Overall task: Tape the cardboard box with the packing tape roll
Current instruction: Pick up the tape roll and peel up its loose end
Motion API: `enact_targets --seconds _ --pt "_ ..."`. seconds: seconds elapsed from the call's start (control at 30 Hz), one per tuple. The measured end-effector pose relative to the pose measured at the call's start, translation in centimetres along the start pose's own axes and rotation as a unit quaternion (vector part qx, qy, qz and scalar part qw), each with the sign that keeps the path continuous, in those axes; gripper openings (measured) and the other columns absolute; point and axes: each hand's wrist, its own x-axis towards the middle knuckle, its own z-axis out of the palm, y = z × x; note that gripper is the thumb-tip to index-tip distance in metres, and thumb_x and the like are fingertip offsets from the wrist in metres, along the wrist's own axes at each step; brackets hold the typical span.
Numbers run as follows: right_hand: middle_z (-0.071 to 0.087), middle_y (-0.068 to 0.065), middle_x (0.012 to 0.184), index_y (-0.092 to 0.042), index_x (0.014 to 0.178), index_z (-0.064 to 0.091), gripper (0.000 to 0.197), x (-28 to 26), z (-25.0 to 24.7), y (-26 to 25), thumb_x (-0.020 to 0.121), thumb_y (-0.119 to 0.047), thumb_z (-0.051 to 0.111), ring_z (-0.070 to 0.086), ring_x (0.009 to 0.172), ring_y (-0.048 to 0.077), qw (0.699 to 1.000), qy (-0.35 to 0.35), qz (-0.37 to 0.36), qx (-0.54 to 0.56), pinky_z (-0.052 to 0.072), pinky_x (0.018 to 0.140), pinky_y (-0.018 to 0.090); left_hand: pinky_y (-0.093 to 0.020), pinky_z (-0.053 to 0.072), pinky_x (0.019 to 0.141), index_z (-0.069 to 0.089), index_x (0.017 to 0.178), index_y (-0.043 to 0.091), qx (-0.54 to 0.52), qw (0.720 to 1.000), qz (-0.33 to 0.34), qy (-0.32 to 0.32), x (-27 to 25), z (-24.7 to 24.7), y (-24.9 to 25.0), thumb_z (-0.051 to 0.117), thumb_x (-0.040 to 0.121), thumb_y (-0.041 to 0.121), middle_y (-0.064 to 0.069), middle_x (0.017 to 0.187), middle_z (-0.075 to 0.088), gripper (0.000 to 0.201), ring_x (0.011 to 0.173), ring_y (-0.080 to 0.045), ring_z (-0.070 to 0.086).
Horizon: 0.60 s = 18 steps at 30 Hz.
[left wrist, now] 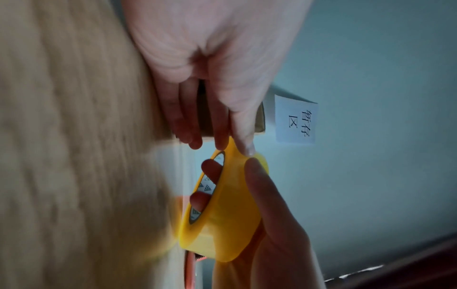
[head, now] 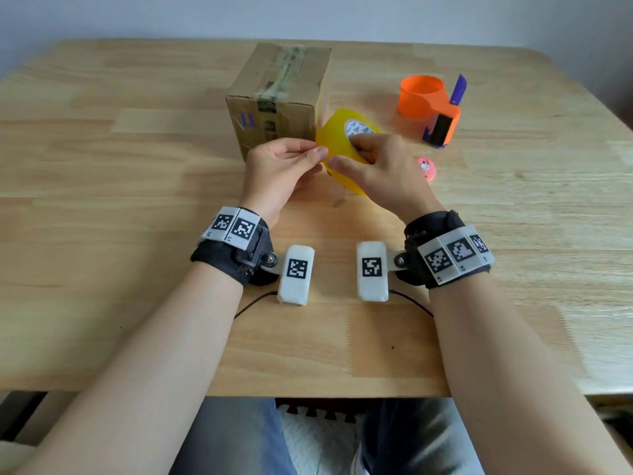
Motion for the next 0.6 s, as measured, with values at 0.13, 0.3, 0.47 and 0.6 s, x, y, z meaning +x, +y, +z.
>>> enact_targets --seconds 0.13,0.3,0.47,0.6 --pt "0.027 0.006 0.068 -0.002 0.069 0.041 0.056 0.16 0.15 0.42 0.084 -0.047 0.069 0.026 0.063 0.019 1.000 0.009 -0.001 -0.018 0.024 0.057 0.039 -0.046 0.061 0.089 0.078 0.089 0.016 0.002 1.000 0.009 -0.004 0.12 0.22 -0.54 0.083 0.083 0.015 -0.008 0.084 0.080 0.007 0.082 -0.021 0.075" --pt "0.025 0.004 0.067 -0.001 0.068 0.039 0.057 -0.13 0.31 0.29 0.084 -0.045 0.071 0.024 0.061 0.016 1.000 0.020 -0.001 -0.015 0.023 0.057 0.038 -0.049 0.061 0.090 0.080 0.089 0.019 0.009 1.000 0.024 -0.007 0.19 0.04 -0.81 0.084 0.082 0.021 -0.010 0.087 0.080 0.009 0.085 -0.021 0.076" --pt "0.026 0.007 0.068 0.003 0.069 0.041 0.059 -0.49 0.33 0.11 0.086 -0.044 0.071 0.025 0.062 0.019 1.000 0.027 -0.005 -0.008 0.023 0.058 0.038 -0.048 0.061 0.090 0.078 0.091 0.015 0.009 0.999 0.031 -0.011 0.11 0.06 -0.82 0.083 0.084 0.020 -0.008 0.086 0.080 0.010 0.086 -0.020 0.076" --pt "0.027 0.006 0.068 0.004 0.070 0.042 0.057 -0.58 0.34 -0.11 0.087 -0.042 0.071 0.026 0.061 0.018 0.999 0.030 -0.007 -0.015 0.023 0.058 0.037 -0.047 0.062 0.089 0.078 0.092 0.013 0.012 0.999 0.033 -0.009 0.05 0.09 -0.82 0.083 0.084 0.020 -0.008 0.084 0.079 0.012 0.085 -0.018 0.076"
